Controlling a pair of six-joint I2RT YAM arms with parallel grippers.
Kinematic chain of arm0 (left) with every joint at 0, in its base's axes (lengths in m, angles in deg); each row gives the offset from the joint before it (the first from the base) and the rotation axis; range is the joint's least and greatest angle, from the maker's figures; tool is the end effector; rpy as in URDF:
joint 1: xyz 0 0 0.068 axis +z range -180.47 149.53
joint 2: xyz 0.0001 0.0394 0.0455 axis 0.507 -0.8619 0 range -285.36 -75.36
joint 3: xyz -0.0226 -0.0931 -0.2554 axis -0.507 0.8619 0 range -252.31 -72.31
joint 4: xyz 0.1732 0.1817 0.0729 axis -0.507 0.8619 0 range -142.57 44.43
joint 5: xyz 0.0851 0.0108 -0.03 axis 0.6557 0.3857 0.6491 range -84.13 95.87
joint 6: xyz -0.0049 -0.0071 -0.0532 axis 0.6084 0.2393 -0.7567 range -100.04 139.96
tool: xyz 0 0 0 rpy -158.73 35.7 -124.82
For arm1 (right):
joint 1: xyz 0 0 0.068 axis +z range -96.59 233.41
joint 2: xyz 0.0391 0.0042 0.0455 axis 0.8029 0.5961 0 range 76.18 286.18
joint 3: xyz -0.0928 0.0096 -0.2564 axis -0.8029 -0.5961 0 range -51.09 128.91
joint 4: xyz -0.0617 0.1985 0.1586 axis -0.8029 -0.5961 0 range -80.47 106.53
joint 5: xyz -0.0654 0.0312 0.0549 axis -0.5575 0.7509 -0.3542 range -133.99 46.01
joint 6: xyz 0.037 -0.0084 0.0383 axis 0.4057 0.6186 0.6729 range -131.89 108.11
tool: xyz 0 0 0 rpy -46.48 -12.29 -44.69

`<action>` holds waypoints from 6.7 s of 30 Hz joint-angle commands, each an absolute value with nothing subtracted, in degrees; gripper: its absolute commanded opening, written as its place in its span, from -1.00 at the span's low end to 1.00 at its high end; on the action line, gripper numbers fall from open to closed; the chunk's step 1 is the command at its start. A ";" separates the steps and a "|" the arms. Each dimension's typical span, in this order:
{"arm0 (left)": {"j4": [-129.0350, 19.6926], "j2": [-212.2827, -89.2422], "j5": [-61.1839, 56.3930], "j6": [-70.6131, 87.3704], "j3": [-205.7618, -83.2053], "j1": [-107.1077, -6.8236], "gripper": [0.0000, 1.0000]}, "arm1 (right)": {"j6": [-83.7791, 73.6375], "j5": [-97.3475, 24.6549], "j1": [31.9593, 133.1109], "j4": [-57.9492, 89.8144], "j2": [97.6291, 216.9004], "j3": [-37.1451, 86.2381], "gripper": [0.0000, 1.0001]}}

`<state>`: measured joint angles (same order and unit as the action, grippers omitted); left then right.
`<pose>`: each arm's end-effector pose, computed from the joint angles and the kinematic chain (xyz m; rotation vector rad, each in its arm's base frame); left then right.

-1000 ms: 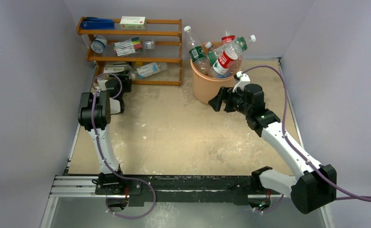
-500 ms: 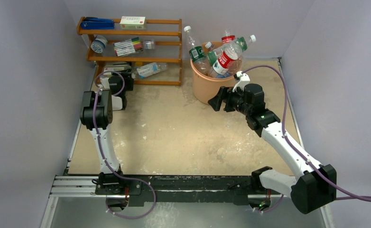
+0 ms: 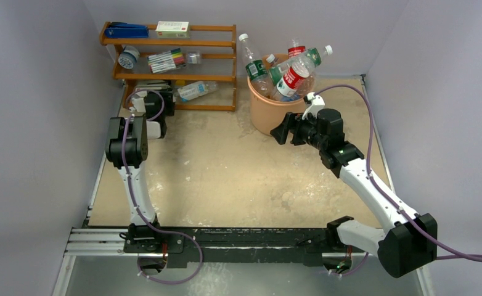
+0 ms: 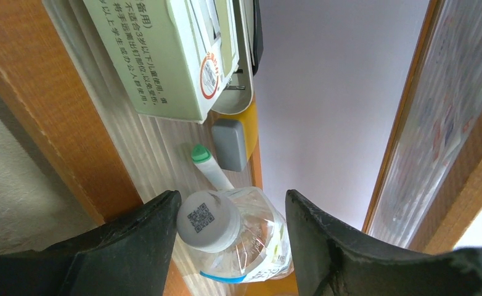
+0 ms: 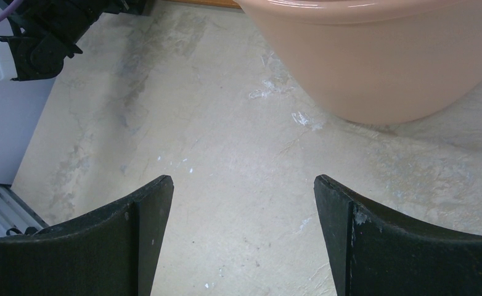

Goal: Put the plastic bottles in the bin
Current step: Pick up the plastic bottle at the center of the board, then adjust the trash bin at the center of the board, then place the plastic bottle in the trash bin.

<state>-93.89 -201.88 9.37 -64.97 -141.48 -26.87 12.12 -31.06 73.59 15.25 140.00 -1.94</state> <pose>0.4639 0.0314 0.1215 -1.3966 1.3687 -0.9140 0.2414 0.0972 0.3166 -0.0991 1.9058 0.7390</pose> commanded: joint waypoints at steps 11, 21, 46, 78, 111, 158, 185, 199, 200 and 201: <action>-86.45 -204.95 13.00 -65.34 -145.00 -27.95 -0.04 | 10.92 -31.87 73.34 17.40 138.90 -2.09 0.73; -87.79 -204.97 13.03 -66.28 -143.78 -28.62 -0.31 | 10.77 -32.12 73.36 17.09 138.76 -1.95 0.73; -90.16 -186.34 10.26 -65.03 -127.89 -28.25 -0.43 | 10.68 -33.10 73.26 12.40 133.21 0.64 0.73; -74.60 -151.14 5.98 -50.49 -98.79 -41.67 -0.41 | 14.78 -33.21 63.01 5.70 126.17 -2.30 0.73; -55.57 -128.33 10.92 -46.93 -91.40 -52.74 -0.39 | 45.17 -1.86 33.51 49.98 194.45 31.72 0.76; -47.40 -123.15 13.07 -44.82 -93.94 -52.81 -0.39 | 48.07 11.61 52.00 84.60 188.09 -3.20 0.77; -57.81 -117.03 9.03 -58.16 -82.95 -54.09 -0.39 | 30.88 13.05 58.51 65.55 164.79 -27.42 0.76; -79.50 -123.14 12.13 -72.87 -76.96 -59.38 -0.37 | 31.03 13.85 61.31 63.42 156.44 -33.32 0.85; -80.86 -123.82 12.34 -73.58 -76.89 -59.69 -0.37 | 31.09 13.24 61.80 63.15 156.01 -33.33 0.85; -82.48 -124.58 12.44 -74.15 -76.89 -59.95 -0.37 | 31.23 12.70 62.22 62.85 155.55 -33.34 0.86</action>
